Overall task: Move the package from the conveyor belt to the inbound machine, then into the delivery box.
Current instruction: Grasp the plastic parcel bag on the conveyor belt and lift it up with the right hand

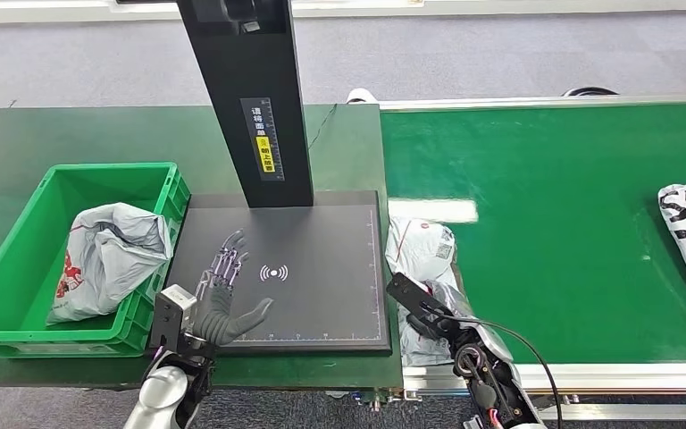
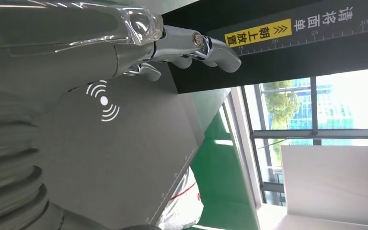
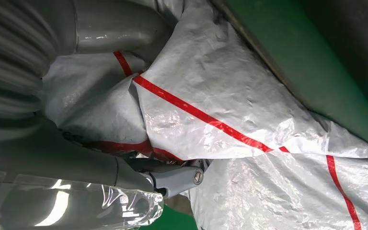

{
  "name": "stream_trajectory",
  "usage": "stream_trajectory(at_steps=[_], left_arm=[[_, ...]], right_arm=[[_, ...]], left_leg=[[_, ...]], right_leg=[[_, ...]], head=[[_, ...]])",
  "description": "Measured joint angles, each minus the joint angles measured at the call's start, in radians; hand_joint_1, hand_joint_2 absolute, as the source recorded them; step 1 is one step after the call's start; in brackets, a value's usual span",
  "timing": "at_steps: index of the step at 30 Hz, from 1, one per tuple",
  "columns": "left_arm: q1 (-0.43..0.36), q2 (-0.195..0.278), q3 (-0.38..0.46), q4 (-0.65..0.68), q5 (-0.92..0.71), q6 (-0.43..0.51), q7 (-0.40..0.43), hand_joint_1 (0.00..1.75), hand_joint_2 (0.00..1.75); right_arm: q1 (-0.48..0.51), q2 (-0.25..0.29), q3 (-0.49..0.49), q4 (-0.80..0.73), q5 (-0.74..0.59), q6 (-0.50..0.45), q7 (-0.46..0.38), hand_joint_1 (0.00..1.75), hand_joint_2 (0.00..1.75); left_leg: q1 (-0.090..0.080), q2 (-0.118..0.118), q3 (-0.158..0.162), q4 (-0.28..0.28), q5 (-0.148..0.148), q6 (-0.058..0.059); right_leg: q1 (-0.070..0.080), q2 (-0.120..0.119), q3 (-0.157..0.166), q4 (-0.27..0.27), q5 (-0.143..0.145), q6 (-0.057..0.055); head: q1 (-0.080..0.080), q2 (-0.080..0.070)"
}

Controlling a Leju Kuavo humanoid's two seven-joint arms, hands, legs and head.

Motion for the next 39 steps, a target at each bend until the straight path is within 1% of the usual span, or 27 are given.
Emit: stream_trajectory(at_steps=[11,17,20,22,23,26,27,28,31,36,39], left_arm=[[0.000,0.000,0.000,0.000,0.000,0.000,0.000,0.00,1.75],[0.003,0.001,0.000,0.000,0.001,-0.002,-0.002,0.00,1.75],[0.011,0.002,0.001,-0.001,0.005,-0.003,-0.008,0.00,1.75],[0.023,0.003,0.002,-0.007,0.007,-0.002,-0.014,0.00,1.75],[0.029,0.003,0.003,-0.013,0.008,-0.002,-0.019,0.00,1.75],[0.045,0.005,0.006,-0.028,0.015,-0.002,-0.035,0.00,1.75],[0.048,0.006,0.006,-0.031,0.018,-0.002,-0.039,0.00,1.75],[0.049,0.007,0.007,-0.033,0.019,-0.002,-0.040,0.00,1.75],[0.051,0.008,0.008,-0.037,0.020,-0.001,-0.042,0.00,1.75],[0.053,0.010,0.010,-0.043,0.022,0.000,-0.044,0.00,1.75],[0.053,0.010,0.010,-0.043,0.025,0.001,-0.048,0.00,1.75]], right_arm=[[0.002,0.001,0.006,0.003,-0.007,-0.009,-0.004,1.75,1.75],[0.018,0.001,0.005,-0.011,-0.040,-0.033,-0.033,1.75,1.75],[0.037,0.000,0.001,-0.032,-0.076,-0.053,-0.063,1.75,1.75],[0.058,0.001,-0.007,-0.057,-0.136,-0.104,-0.131,1.75,1.75],[0.077,0.002,-0.016,-0.084,-0.194,-0.151,-0.195,1.75,1.75],[0.141,0.019,-0.066,-0.247,-0.461,-0.335,-0.495,1.75,1.75],[0.152,0.025,-0.084,-0.310,-0.531,-0.376,-0.574,1.75,1.75],[0.159,0.029,-0.097,-0.367,-0.574,-0.401,-0.617,1.75,1.75],[0.184,0.041,-0.114,-0.489,-0.627,-0.443,-0.651,1.75,1.75],[0.220,0.059,-0.122,-0.623,-0.698,-0.522,-0.738,1.75,1.75],[0.237,0.069,-0.126,-0.697,-0.730,-0.569,-0.764,1.75,1.75]], left_leg=[[0.000,0.000,0.000,0.000,0.000,0.000],[0.000,-0.001,-0.001,0.000,0.000,0.000],[0.000,-0.001,-0.003,0.000,0.000,0.000],[0.000,-0.001,-0.005,0.000,0.000,0.000],[0.000,-0.002,-0.007,0.000,0.000,0.000],[0.000,-0.006,-0.012,0.001,0.001,0.000],[0.000,-0.007,-0.013,0.000,0.001,0.000],[0.000,-0.007,-0.013,0.000,0.001,0.000],[0.000,-0.007,-0.013,0.000,0.001,0.000],[0.000,-0.008,-0.013,0.000,0.001,0.000],[0.000,-0.008,-0.013,0.000,0.001,0.000]], right_leg=[[0.000,0.000,0.000,0.000,0.000,0.000],[0.000,0.000,-0.001,0.000,0.000,0.000],[0.000,0.000,-0.002,0.000,0.000,0.000],[0.000,0.000,-0.004,0.000,0.000,0.000],[0.000,-0.001,-0.005,0.000,0.000,0.000],[0.000,-0.005,-0.010,0.000,0.000,0.000],[0.000,-0.006,-0.010,0.000,0.000,0.000],[0.000,-0.006,-0.011,0.000,0.000,0.000],[0.000,-0.006,-0.011,0.000,-0.001,0.000],[0.000,-0.007,-0.010,0.000,-0.001,0.000],[0.000,-0.007,-0.010,0.000,-0.001,0.000]], head=[[0.000,0.000],[0.000,0.000],[0.000,0.000],[0.000,0.000],[0.000,0.000],[0.000,0.000],[0.000,0.000],[0.000,0.000],[0.000,0.000],[0.000,0.000],[0.000,0.000]])
